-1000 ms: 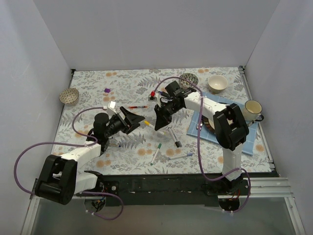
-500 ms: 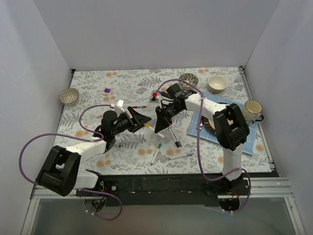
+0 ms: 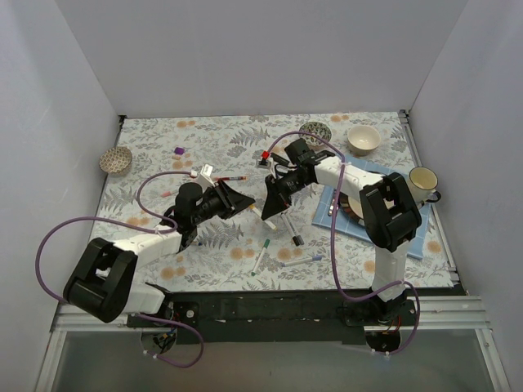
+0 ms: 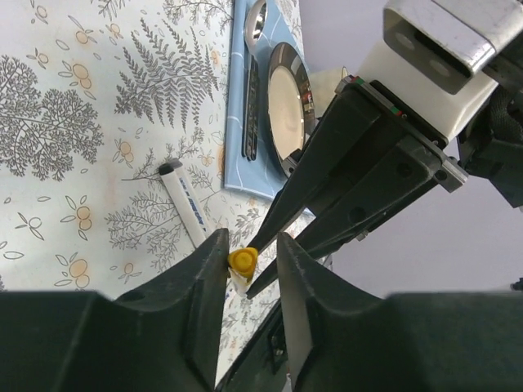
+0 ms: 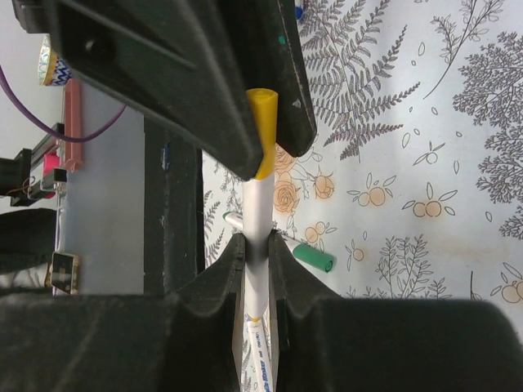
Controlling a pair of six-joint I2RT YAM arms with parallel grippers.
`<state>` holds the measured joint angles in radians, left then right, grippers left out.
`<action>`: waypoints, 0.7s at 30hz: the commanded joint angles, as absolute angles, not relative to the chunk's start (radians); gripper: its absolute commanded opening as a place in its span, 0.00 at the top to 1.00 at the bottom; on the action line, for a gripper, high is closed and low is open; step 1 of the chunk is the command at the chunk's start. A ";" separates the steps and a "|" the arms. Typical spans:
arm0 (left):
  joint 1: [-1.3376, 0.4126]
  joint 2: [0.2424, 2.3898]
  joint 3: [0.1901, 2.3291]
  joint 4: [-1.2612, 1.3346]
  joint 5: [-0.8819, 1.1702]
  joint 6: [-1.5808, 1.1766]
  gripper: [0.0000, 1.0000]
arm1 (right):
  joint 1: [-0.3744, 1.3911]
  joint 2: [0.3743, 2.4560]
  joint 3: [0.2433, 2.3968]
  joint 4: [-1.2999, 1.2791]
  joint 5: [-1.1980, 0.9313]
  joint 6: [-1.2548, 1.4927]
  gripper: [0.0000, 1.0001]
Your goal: Open the pen caps
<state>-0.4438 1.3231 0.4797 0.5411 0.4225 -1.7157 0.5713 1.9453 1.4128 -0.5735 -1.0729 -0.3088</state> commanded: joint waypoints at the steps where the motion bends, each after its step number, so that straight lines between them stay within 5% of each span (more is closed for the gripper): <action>1: -0.457 1.325 0.529 0.543 0.414 -1.692 0.79 | 0.568 1.901 1.408 -0.546 -1.104 -0.298 0.99; 7: -0.460 1.330 0.537 0.545 0.419 -1.678 1.00 | 0.566 1.904 1.401 -0.546 -1.115 -0.301 0.99; 10: -0.459 1.327 0.531 0.557 0.425 -1.681 1.00 | 0.566 1.905 1.397 -0.554 -1.121 -0.310 0.80; 11: -0.459 1.325 0.528 0.575 0.429 -1.686 1.00 | 0.566 1.905 1.396 -0.555 -1.127 -0.314 0.63; 14: -0.466 1.325 0.528 0.591 0.437 -1.689 1.00 | 0.568 1.907 1.393 -0.552 -1.138 -0.308 0.52; 21: -0.494 1.354 0.549 0.592 0.436 -1.677 1.00 | 0.568 1.917 1.379 -0.515 -1.169 -0.264 0.54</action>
<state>-0.4767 1.3437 0.5076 0.5667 0.4286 -1.6909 0.5659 1.9430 1.3911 -0.5591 -1.1191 -0.2901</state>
